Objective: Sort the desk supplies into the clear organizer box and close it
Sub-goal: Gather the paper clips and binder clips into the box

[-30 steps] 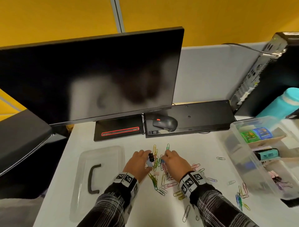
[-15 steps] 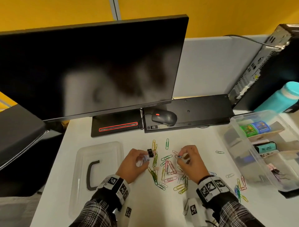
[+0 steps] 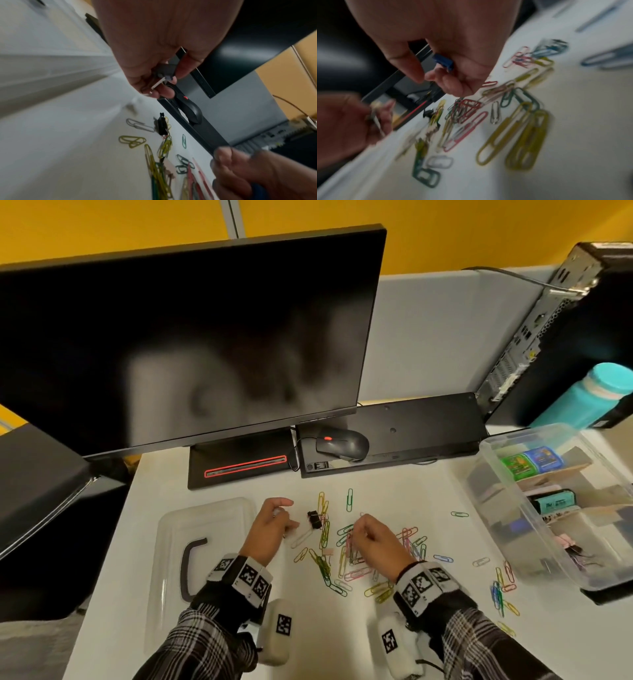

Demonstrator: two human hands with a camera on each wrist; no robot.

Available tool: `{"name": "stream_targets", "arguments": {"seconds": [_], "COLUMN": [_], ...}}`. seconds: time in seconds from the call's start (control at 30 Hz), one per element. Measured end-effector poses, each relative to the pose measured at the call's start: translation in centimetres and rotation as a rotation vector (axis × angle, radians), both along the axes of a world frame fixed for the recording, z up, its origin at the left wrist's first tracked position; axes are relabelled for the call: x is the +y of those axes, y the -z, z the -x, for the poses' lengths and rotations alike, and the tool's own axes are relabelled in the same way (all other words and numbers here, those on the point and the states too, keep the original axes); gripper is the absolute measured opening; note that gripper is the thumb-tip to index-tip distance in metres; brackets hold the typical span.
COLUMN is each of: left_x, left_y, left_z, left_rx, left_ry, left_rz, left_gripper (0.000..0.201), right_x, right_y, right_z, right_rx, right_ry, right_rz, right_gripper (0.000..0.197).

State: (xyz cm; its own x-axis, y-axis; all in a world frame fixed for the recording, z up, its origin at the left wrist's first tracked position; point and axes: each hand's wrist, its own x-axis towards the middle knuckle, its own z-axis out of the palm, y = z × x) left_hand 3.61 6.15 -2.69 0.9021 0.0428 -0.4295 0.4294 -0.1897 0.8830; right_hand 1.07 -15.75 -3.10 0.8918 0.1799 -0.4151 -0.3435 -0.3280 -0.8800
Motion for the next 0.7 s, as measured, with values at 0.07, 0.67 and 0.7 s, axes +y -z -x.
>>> {"name": "stream_targets", "arguments": {"seconds": [0.07,0.67,0.7], "left_x": [-0.3,-0.3,-0.1], "left_y": [0.0,-0.4,-0.7], "left_z": [-0.5,0.4,0.7], "left_rx": [-0.059,-0.187,-0.187], "left_ry": [0.118,0.429,0.41], "left_rz": [-0.188,-0.615,-0.577], "left_gripper": [0.018,0.025,0.024], "right_x": [1.3,1.1,0.4], "right_y": [0.3,-0.3,-0.6], "right_z": [-0.1,0.6,0.9], "right_rx": [-0.126,-0.215,-0.198], "right_ry": [-0.235,-0.367,-0.313], "right_rz": [0.253,0.521,0.426], "right_gripper": [0.006,0.021,0.02]}}
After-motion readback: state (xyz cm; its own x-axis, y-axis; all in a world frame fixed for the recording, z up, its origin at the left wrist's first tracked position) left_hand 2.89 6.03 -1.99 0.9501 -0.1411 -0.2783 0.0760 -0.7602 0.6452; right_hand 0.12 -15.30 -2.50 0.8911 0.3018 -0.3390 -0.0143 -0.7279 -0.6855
